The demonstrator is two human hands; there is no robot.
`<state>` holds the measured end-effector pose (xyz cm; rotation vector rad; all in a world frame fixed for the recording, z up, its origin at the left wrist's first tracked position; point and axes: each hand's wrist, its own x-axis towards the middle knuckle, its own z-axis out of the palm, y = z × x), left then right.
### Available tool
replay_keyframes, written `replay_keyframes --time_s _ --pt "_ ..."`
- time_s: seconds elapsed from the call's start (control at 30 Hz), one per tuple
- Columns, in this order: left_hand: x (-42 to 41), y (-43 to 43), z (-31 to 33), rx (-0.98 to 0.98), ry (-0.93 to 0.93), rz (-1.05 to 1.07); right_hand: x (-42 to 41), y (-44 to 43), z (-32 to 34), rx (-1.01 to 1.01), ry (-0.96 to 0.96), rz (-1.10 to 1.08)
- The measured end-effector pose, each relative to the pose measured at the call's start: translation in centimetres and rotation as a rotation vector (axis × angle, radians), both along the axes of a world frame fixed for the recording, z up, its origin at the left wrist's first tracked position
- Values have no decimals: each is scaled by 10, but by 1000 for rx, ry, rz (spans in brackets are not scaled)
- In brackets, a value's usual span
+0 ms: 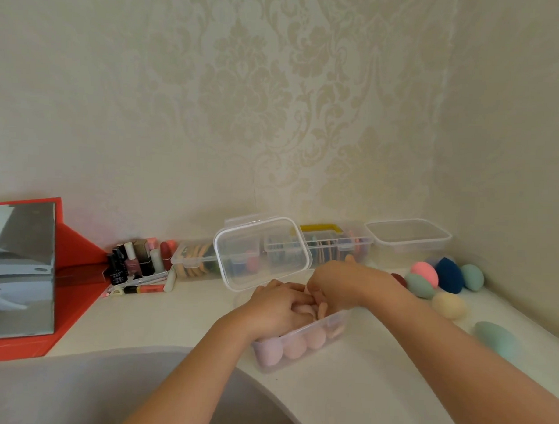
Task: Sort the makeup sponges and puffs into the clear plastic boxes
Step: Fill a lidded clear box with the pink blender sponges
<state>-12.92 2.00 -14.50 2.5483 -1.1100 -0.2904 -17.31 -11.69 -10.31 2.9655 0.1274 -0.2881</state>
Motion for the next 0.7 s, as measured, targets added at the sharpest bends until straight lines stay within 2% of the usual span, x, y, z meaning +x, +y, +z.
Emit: replay_keyframes --time_s 0.23,0.47,0.7 --pt "10 -1 -9 -77 -2 -26 -2 0 -8 -40 -136 20" --pt "11 -2 -11 -54 -33 -7 -31 -22 3 337 -117 -44" --pt "6 -3 -7 -18 -16 38 -51 -22 0 306 -81 -116"
